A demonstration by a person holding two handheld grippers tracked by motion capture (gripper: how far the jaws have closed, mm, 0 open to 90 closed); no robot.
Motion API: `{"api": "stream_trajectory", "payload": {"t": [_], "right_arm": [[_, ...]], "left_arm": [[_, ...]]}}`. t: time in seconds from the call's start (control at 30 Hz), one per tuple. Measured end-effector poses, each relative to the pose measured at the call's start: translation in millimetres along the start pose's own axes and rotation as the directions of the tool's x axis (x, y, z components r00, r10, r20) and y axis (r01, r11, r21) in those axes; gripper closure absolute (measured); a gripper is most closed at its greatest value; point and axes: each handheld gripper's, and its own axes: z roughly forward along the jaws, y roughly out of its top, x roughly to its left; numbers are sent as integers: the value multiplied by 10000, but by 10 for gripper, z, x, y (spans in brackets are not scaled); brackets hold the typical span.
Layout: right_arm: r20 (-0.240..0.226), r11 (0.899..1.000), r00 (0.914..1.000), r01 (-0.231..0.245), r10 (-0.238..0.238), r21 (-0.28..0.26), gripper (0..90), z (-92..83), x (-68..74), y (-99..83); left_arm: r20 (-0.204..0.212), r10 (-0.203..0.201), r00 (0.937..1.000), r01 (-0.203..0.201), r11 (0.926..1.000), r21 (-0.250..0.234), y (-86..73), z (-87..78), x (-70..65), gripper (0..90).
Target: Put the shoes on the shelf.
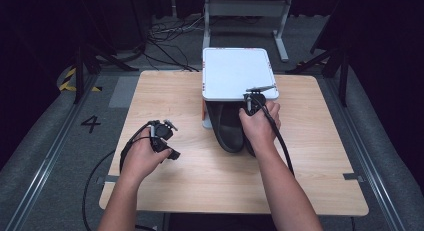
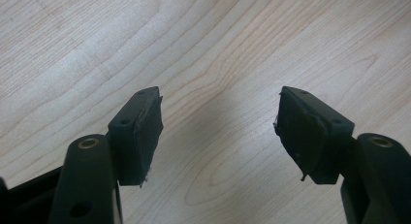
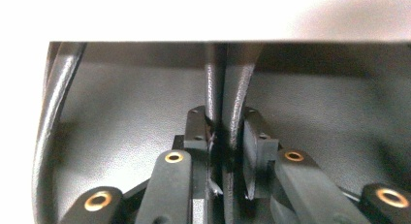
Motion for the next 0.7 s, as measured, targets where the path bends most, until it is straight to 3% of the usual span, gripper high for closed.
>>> {"api": "stream_trajectory", "payload": {"t": [0.2,0.27,0.37,0.4,0.5,0.7], "right_arm": [[195,10000,9998,16,-16,49,747,167,31,-5],[360,9992,9990,285,-275,-270,671,188,40,-41],[93,9992,9996,265,-262,-312,615,204,20,-68],[-196,9976,9994,271,-284,-633,559,190,-22,-89],[-622,9938,9964,513,-576,-984,514,99,-52,-113],[-1004,9843,9905,769,-936,-1588,488,-213,-113,-171]], "left_arm": [[25,41,10000,-41,10000,11,-1,1,-2,341],[12,33,10000,-33,10000,82,1,2,1,342],[-19,57,10000,-56,10000,54,5,15,-2,341],[-5,78,10000,-78,9999,93,8,14,-10,341],[-17,86,10000,-86,9999,97,18,13,-25,342],[-74,212,9997,-211,9997,105,42,16,-57,340]]}}
